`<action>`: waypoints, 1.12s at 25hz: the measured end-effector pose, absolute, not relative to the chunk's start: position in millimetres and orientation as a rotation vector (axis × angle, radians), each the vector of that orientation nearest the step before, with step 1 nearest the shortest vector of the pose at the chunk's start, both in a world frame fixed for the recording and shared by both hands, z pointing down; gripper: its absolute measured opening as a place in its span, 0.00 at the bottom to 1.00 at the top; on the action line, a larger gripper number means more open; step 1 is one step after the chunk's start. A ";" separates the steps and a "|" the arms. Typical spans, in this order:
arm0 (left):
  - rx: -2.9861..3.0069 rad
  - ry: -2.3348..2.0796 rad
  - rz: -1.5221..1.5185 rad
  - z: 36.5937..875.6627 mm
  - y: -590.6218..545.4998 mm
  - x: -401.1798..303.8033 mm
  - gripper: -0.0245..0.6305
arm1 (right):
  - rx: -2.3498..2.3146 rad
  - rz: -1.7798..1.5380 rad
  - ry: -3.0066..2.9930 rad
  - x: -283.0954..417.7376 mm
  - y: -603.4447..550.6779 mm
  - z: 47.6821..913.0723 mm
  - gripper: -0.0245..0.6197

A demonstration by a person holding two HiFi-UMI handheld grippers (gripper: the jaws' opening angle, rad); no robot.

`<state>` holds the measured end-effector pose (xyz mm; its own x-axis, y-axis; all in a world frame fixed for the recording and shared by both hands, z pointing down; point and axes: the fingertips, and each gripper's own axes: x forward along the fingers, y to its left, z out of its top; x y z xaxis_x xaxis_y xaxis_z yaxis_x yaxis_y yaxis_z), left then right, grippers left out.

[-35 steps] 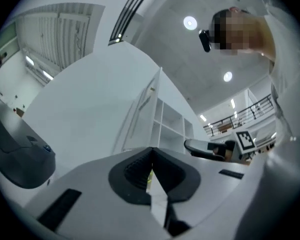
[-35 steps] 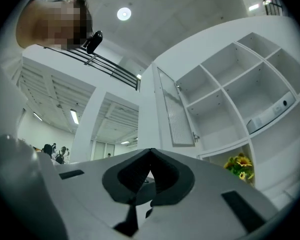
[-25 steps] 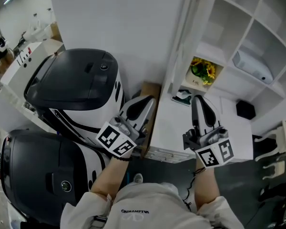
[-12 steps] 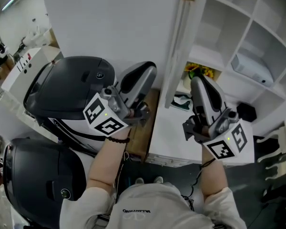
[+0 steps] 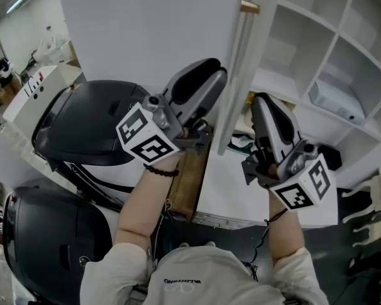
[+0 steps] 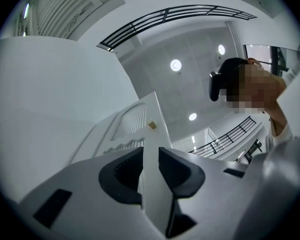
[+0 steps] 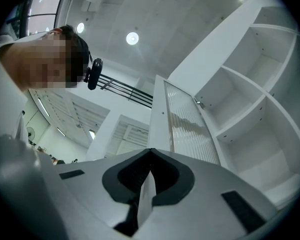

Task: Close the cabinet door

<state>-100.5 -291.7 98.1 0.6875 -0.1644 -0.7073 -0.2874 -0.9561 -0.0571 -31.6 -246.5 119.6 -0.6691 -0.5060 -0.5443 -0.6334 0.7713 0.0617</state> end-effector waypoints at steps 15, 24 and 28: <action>-2.713 0.100 1.175 26.8 -293.3 -84.9 0.24 | -0.824 0.335 2.431 -22.8 -254.6 101.9 0.05; -2.757 -0.081 1.198 -0.9 -293.2 -76.9 0.24 | -0.822 0.345 2.422 -16.3 -256.2 99.3 0.05; -2.769 -0.093 1.183 -2.8 -293.5 -71.8 0.24 | -0.828 0.350 2.420 -15.2 -256.7 100.9 0.05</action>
<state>-71.8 -293.5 -2.8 0.6912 0.1069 -0.7147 0.0059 -0.9898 -0.1424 -15.2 -256.7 100.9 -0.6569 -0.4836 -0.5784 -0.6276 0.7759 0.0640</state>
